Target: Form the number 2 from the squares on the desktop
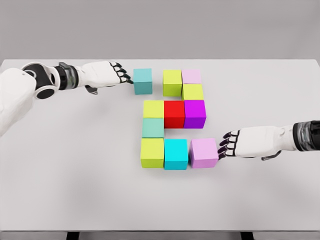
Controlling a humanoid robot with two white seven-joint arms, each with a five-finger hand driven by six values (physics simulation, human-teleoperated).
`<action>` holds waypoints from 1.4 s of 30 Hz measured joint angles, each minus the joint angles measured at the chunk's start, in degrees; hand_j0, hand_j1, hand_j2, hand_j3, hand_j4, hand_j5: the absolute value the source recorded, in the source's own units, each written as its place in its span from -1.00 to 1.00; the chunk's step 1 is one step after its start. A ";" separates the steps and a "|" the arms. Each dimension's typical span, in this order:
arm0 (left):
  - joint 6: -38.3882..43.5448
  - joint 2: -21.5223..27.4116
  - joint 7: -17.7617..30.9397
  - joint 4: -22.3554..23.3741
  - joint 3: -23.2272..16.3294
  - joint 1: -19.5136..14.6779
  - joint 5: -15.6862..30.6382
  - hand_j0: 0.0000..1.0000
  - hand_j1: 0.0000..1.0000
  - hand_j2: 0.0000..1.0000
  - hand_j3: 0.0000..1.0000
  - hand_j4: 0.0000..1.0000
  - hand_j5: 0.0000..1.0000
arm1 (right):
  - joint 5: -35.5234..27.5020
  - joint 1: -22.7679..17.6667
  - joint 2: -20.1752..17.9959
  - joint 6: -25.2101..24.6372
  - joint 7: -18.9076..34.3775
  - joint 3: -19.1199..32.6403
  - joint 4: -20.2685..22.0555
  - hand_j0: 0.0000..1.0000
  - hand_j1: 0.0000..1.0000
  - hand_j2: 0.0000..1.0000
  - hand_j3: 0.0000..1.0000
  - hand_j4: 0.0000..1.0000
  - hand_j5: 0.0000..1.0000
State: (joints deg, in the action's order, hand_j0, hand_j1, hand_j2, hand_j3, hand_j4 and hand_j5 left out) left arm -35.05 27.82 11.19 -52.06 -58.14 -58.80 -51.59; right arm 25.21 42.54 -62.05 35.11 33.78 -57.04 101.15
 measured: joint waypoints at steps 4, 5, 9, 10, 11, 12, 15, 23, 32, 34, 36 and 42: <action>0.00 -0.11 0.25 0.23 0.03 -0.09 0.04 1.00 1.00 1.00 1.00 1.00 1.00 | -0.38 0.00 -0.11 0.00 0.09 0.00 0.00 1.00 1.00 1.00 1.00 1.00 1.00; 0.00 -0.11 0.28 0.42 0.06 -0.18 0.07 1.00 1.00 1.00 1.00 1.00 1.00 | -0.43 0.00 -0.12 0.00 0.10 -0.01 0.00 1.00 1.00 1.00 1.00 1.00 1.00; 0.00 -0.13 0.33 2.32 0.10 -1.14 0.07 1.00 1.00 1.00 1.00 1.00 1.00 | -0.52 0.00 0.02 0.00 0.09 0.03 0.00 1.00 1.00 1.00 1.00 1.00 1.00; 0.00 -0.16 0.34 2.68 0.10 -1.23 0.06 1.00 1.00 1.00 1.00 1.00 1.00 | -0.52 0.00 0.05 0.00 0.08 0.04 0.00 1.00 1.00 1.00 1.00 1.00 1.00; 0.00 -0.34 0.34 3.18 0.10 -1.32 0.05 1.00 1.00 1.00 1.00 1.00 1.00 | -0.54 0.00 0.01 0.00 0.09 0.05 0.00 1.00 1.00 1.00 1.00 1.00 1.00; 0.00 -0.64 0.35 3.81 0.10 -1.41 0.04 1.00 1.00 1.00 1.00 1.00 1.00 | -0.53 0.00 -0.13 0.00 0.11 0.10 0.00 1.00 1.00 1.00 1.00 1.00 1.00; 0.00 -1.45 0.35 5.31 0.10 -1.76 -0.03 1.00 1.00 1.00 1.00 1.00 1.00 | -0.50 0.00 -0.72 0.00 0.14 0.45 0.00 1.00 1.00 1.00 1.00 1.00 1.00; -0.01 -3.53 0.35 7.56 0.08 -2.11 -0.06 1.00 1.00 1.00 1.00 1.00 1.00 | -0.55 0.00 -0.67 0.00 0.16 0.66 0.00 1.00 1.00 1.00 1.00 1.00 1.00; 0.00 -4.87 0.35 7.82 0.09 -2.37 -0.05 1.00 1.00 1.00 1.00 1.00 1.00 | -0.28 0.00 0.98 0.00 0.32 0.46 0.00 1.00 1.00 1.00 1.00 1.00 1.00; -0.01 -5.03 0.36 7.79 0.08 -2.37 -0.06 1.00 1.00 1.00 1.00 1.00 1.00 | -0.23 0.00 1.13 0.00 0.33 0.46 0.00 1.00 1.00 1.00 1.00 1.00 1.00; -0.01 -5.26 0.35 7.78 0.08 -2.37 -0.05 1.00 1.00 1.00 1.00 1.00 1.00 | -0.13 0.00 1.13 0.00 0.33 0.50 0.00 1.00 1.00 1.00 1.00 1.00 1.00; -0.01 -5.54 0.36 7.74 0.08 -2.37 -0.05 1.00 1.00 1.00 1.00 1.00 1.00 | 0.19 0.09 0.77 0.00 0.41 0.82 -0.19 1.00 1.00 1.00 1.00 1.00 1.00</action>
State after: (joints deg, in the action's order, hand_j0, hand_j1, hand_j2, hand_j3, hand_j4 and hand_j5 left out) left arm -35.06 22.28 11.54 -44.32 -58.06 -61.17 -51.63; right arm 25.40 42.63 -61.28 35.12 34.18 -56.22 100.96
